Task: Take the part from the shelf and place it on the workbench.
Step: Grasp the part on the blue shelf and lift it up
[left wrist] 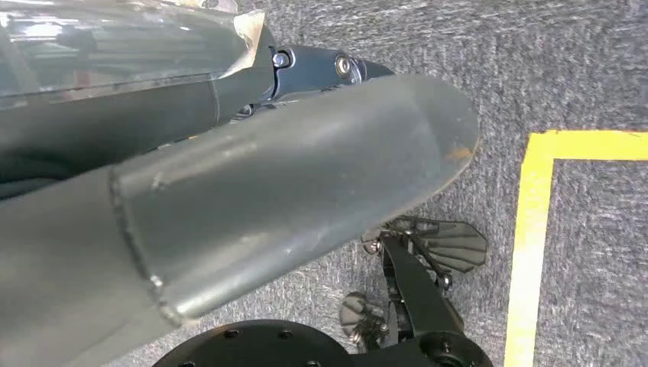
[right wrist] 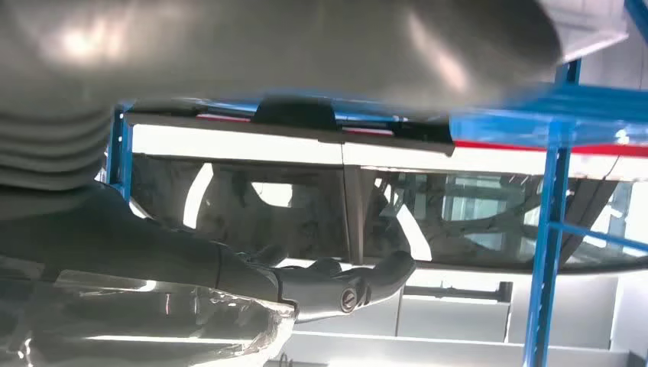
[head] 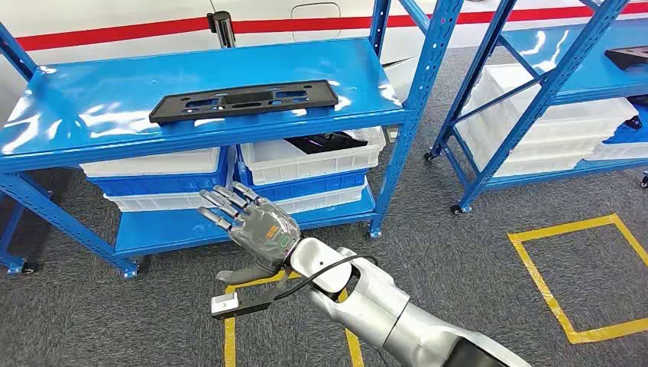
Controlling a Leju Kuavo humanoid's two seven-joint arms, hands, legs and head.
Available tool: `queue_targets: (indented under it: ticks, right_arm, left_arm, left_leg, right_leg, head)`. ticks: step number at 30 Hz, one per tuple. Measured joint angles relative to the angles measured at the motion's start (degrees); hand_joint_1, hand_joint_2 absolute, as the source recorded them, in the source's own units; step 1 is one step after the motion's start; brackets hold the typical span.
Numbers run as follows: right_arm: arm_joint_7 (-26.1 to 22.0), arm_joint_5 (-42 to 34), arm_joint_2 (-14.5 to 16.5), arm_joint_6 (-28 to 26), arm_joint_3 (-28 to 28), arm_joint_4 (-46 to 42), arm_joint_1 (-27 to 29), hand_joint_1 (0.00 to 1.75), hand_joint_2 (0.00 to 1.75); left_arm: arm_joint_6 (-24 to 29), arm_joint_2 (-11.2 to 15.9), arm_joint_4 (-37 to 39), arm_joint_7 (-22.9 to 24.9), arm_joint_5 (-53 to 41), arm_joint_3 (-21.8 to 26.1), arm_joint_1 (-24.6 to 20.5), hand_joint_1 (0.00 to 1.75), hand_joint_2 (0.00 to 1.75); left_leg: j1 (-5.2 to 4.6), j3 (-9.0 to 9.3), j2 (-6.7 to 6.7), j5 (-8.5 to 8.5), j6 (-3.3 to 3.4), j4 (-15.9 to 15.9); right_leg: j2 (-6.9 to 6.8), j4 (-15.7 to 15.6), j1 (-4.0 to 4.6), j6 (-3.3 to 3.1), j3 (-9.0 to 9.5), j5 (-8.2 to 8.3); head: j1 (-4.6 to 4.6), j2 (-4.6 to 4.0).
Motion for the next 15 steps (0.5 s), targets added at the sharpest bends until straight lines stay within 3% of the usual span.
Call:
queue_targets:
  ticks: [2, 4, 6, 7, 11, 15]
  right_arm:
    - [-0.1, 0.0, -0.1, 0.0, 0.0, 0.0, 0.0, 0.00, 1.75]
    - [-0.2, 0.0, -0.1, 0.0, 0.2, 0.1, -0.2, 0.00, 1.75]
    - [-0.3, -0.1, -0.1, 0.0, 0.3, 0.1, -0.4, 0.00, 1.75]
    - [-0.3, -0.1, 0.0, 0.0, 0.4, 0.1, -0.4, 0.00, 1.75]
    - [-0.3, -0.2, 0.5, 0.1, 0.5, 0.1, -0.7, 0.00, 1.75]
    - [-0.3, -0.3, 0.7, 0.1, 0.6, 0.2, -0.7, 0.00, 1.75]
  left_arm:
    - [0.0, 0.0, 0.0, 0.0, 0.0, 0.0, 0.0, 0.00, 0.00]
    - [-0.1, 0.0, 0.0, 0.0, 0.0, 0.0, 0.0, 0.00, 0.00]
    - [-0.2, -0.1, 0.0, -0.1, -0.1, 0.0, 0.0, 0.00, 0.00]
    - [-0.2, -0.1, 0.0, -0.2, -0.1, 0.0, 0.0, 0.00, 0.00]
    - [-0.2, 0.1, 0.0, -0.5, -0.2, 0.0, 0.1, 0.00, 0.00]
    - [-0.1, 0.2, 0.0, -0.6, -0.2, 0.0, 0.1, 0.00, 0.00]
  left_leg:
    - [0.00, 0.04, -0.33, -0.01, -0.02, 0.0]
    - [0.00, 0.13, -1.03, -0.09, -0.19, 0.1]
    - [-0.22, 0.05, -1.66, -0.31, -0.69, 0.5]
    - [-0.26, -0.04, -1.86, -0.38, -1.01, 0.6]
    - [0.06, -0.77, -1.55, -1.39, -2.35, 2.1]
    - [0.42, -6.92, 0.07, -7.39, -3.37, 14.6]
  right_leg:
    - [0.00, -2.3, -0.03, 0.48, 1.12, 1.24]
    - [0.31, -9.8, -0.19, 1.27, 4.88, 4.37]
    - [0.74, -16.4, -0.24, 1.28, 8.28, 6.65]
    - [0.85, -17.7, -0.19, 1.05, 8.92, 7.03]
    - [0.26, -18.0, -0.50, -0.33, 9.11, 7.43]
    - [-0.68, -18.1, -0.43, -1.33, 9.32, 7.36]
  head:
    - [0.00, 0.00]
    - [0.01, 0.00]
    - [-0.02, 0.00]
    - [-0.03, 0.00]
    - [-0.16, 0.00]
    - [-0.40, 0.00]
